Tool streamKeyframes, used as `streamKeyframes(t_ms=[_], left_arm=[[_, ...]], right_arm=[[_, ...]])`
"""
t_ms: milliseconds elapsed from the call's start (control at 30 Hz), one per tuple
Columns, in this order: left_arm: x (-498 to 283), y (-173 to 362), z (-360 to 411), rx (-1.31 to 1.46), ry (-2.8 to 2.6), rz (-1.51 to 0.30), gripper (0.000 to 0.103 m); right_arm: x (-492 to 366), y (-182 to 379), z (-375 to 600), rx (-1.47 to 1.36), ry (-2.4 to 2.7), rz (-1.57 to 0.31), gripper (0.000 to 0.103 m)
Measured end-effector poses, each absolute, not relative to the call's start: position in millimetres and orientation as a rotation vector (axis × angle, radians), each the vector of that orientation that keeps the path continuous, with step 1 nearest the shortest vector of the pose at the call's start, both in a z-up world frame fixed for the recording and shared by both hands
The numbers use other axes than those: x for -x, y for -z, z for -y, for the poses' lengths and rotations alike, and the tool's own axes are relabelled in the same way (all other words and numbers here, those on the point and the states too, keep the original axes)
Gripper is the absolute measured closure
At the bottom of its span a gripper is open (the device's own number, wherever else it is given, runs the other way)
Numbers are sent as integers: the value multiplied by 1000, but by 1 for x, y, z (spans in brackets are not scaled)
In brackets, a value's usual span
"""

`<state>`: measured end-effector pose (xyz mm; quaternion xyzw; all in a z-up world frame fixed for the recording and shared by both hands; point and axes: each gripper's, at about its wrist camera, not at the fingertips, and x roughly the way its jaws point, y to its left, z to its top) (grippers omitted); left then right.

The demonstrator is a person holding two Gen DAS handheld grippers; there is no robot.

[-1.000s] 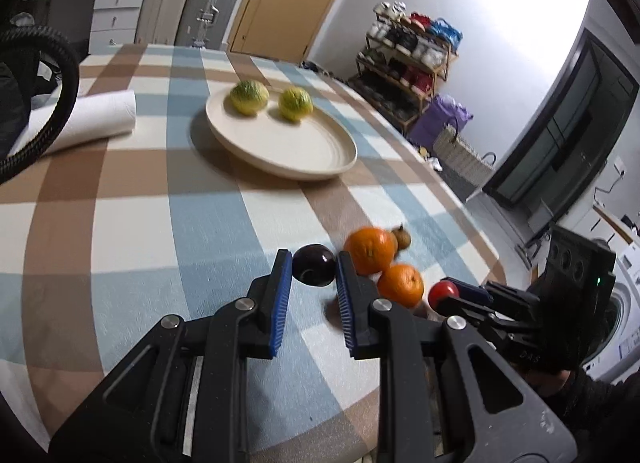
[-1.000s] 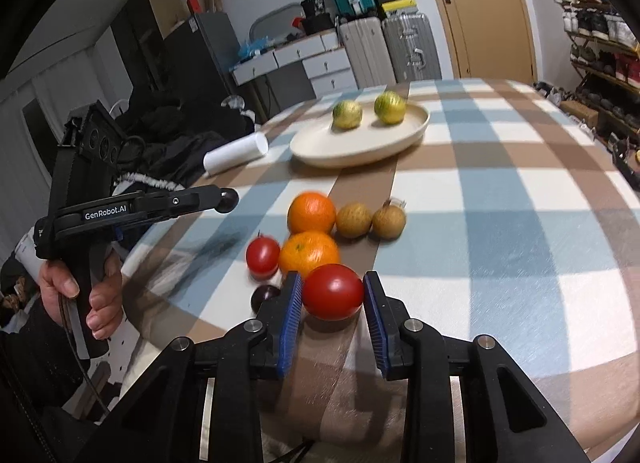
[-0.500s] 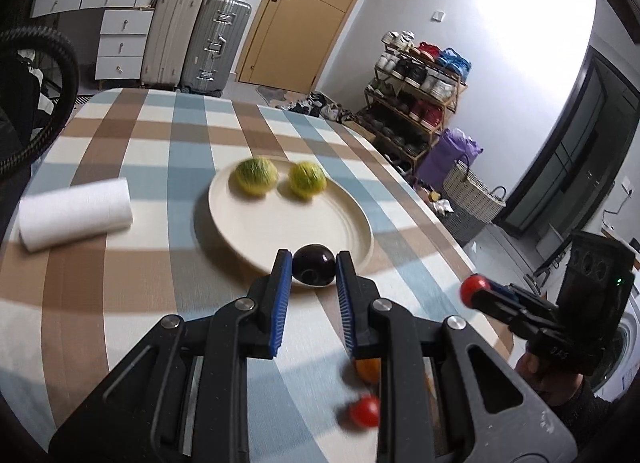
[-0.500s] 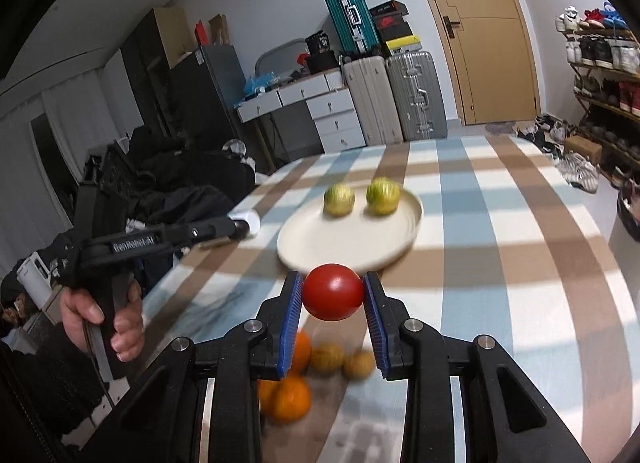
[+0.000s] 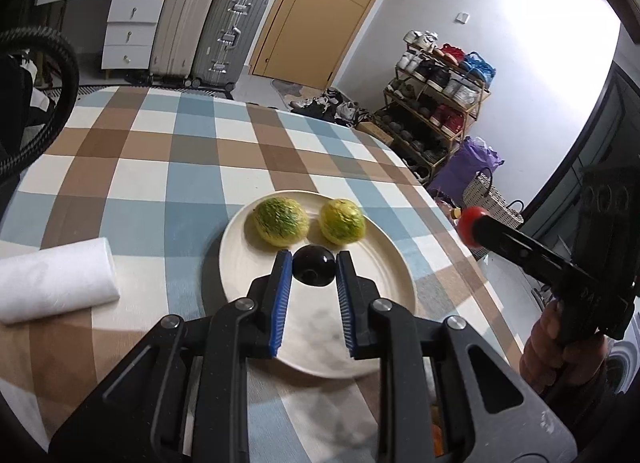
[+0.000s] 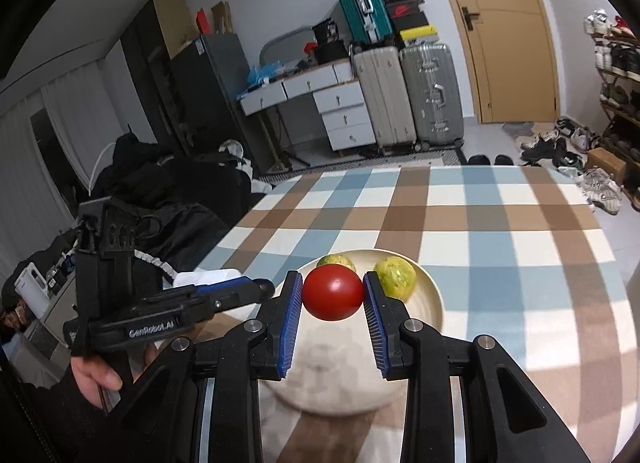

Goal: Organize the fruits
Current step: 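Carry the plum and tomato onto the plate and open both tools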

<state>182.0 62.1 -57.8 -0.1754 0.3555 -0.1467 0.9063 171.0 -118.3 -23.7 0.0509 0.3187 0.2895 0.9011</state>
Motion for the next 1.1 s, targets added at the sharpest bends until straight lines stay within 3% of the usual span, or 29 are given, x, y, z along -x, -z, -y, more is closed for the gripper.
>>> streamKeyframes(t_ms=[400,900,1033,1100], left_arm=[[-229,94,-73,371,314,-794,83],[-246,107,-71,363,306,-819,83],[-246,107,-72,371,291,-821,83],[-245,105,-73,375,283,-820,81]], right_arm=[[-227,83,75,-47,-623,-824,71],[-250,109,51,52,-550,-892,71],[-247,103,52,55,-548,-857,54],[-242,96,54,57,-543,-826,52]])
